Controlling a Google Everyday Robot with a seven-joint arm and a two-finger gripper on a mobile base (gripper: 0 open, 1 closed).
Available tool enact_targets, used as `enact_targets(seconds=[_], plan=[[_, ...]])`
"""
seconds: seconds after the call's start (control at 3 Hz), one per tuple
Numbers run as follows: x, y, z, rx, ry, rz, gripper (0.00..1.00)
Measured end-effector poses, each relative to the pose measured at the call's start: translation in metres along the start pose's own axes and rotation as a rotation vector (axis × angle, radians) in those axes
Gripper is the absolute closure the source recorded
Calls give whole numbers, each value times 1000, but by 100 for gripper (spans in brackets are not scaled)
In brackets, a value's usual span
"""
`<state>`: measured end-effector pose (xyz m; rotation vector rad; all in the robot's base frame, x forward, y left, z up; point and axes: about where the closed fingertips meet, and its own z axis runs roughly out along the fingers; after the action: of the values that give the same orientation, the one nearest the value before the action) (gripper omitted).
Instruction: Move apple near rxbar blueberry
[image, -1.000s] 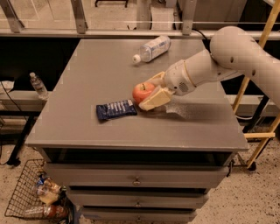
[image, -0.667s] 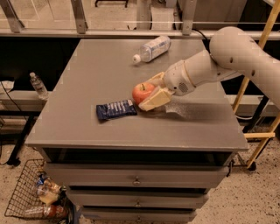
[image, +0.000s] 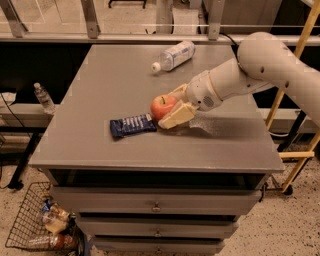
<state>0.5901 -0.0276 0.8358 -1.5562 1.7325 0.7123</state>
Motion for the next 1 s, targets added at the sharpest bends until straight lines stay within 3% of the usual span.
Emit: enact_targets(seconds=[0.33,1.0], plan=[[-1,1,2,-4,0,-1,0],[-2,2,-8,22,-5,-12,0]])
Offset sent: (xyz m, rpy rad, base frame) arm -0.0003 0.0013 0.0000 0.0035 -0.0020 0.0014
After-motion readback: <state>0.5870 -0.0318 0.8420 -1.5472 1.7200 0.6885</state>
